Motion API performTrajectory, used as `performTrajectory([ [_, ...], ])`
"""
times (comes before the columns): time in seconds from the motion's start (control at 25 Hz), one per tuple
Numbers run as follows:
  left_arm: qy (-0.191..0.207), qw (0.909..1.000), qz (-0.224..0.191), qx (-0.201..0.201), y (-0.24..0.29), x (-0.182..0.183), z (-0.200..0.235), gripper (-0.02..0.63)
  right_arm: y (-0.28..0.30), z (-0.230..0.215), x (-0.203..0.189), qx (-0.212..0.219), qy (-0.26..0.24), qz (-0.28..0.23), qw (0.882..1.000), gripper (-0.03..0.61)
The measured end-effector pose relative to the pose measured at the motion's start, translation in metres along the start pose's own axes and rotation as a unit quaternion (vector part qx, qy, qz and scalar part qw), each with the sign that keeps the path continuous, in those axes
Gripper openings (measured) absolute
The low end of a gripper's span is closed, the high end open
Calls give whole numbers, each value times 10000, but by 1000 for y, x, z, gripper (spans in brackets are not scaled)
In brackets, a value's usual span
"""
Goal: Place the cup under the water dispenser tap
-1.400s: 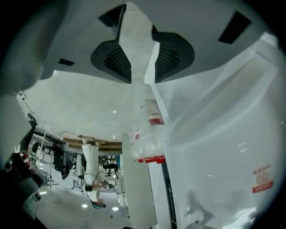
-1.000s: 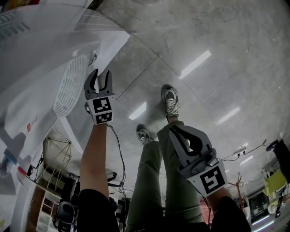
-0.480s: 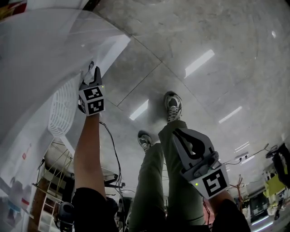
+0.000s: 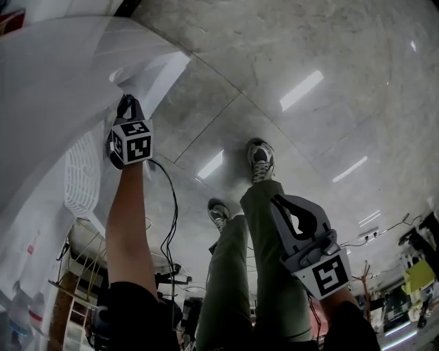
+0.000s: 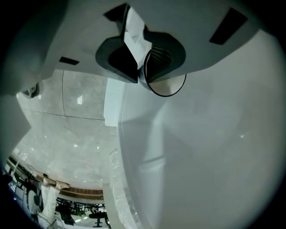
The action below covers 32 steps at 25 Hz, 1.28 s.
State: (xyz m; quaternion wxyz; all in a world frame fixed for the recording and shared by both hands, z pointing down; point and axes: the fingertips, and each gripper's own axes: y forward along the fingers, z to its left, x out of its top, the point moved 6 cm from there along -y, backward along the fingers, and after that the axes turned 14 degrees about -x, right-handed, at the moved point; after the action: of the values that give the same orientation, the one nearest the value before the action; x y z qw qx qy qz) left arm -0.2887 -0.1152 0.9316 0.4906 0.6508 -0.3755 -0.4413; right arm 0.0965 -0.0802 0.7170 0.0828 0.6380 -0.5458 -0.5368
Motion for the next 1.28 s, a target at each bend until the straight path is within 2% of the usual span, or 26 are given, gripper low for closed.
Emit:
performTrajectory([
  [0.12, -81, 9999, 108, -89, -2, 1, -1, 67, -2, -1, 0, -27, 60, -46, 10000, 46],
  [0.32, 10, 9994, 114, -328, -12, 3, -16, 60, -17, 6, 3, -35, 69, -69, 9999, 46],
  [0.56, 379, 9971, 42, -657, -35, 2, -51, 57, -44, 16, 3, -136, 33, -163, 9998, 46],
  [0.88, 1255, 9853, -102, -1154, -116, 2, -114, 54, -104, 59, 18, -80, 120, -521, 9985, 46],
  [1.28, 1693, 9712, -472, -1611, -254, -1, -174, 54, -194, 114, 48, -111, -39, -971, 9952, 46],
])
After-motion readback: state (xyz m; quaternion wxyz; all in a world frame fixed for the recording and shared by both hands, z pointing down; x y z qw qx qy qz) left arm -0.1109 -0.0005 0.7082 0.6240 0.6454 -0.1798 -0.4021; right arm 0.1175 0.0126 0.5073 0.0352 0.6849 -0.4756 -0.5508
